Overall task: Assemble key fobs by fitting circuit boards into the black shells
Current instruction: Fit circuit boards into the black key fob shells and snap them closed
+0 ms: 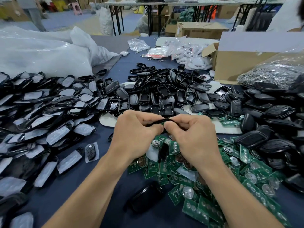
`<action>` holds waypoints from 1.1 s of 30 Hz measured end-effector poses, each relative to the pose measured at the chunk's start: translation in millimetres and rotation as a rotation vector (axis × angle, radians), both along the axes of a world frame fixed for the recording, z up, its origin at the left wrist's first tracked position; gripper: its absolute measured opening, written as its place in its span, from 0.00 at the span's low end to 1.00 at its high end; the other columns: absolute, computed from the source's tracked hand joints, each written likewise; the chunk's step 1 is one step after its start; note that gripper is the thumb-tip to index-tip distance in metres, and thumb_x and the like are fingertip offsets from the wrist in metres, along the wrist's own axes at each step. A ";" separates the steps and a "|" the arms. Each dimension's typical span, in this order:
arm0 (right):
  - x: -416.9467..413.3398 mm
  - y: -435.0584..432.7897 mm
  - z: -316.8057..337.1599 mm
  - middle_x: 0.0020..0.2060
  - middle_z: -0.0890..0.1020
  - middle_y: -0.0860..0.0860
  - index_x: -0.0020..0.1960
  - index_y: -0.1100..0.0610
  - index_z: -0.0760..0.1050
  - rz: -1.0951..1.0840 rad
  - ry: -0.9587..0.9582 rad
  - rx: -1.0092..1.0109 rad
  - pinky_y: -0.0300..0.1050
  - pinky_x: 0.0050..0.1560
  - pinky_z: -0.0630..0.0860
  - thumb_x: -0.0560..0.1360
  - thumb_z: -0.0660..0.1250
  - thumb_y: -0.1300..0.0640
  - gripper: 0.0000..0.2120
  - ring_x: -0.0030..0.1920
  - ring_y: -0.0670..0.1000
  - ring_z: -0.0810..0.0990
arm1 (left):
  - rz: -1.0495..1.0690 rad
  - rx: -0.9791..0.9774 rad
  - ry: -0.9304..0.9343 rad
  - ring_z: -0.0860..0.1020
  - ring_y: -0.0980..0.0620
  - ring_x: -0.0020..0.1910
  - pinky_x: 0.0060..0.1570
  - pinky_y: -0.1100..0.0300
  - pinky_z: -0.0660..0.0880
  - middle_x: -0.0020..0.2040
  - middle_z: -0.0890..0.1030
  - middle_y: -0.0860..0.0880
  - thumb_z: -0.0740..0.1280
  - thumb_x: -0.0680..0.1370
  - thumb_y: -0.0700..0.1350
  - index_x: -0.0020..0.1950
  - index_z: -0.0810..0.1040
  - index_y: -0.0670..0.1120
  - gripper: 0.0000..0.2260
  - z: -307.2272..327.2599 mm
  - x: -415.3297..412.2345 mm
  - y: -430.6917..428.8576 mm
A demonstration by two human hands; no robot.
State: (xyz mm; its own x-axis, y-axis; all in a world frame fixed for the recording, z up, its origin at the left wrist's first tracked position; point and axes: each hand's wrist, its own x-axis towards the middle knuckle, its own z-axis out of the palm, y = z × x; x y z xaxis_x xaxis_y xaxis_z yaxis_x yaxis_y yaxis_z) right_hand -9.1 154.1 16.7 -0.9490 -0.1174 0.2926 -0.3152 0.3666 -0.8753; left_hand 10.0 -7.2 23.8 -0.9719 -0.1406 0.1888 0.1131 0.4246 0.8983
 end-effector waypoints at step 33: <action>-6.2 -53.9 26.5 0.30 0.82 0.48 0.41 0.50 0.75 0.201 -0.208 0.174 0.43 0.29 0.74 0.72 0.75 0.61 0.11 0.27 0.48 0.78 | 0.246 0.773 -0.068 0.85 0.45 0.32 0.29 0.59 0.81 0.38 0.86 0.40 0.66 0.76 0.30 0.42 0.75 0.42 0.08 5.2 -23.8 -60.2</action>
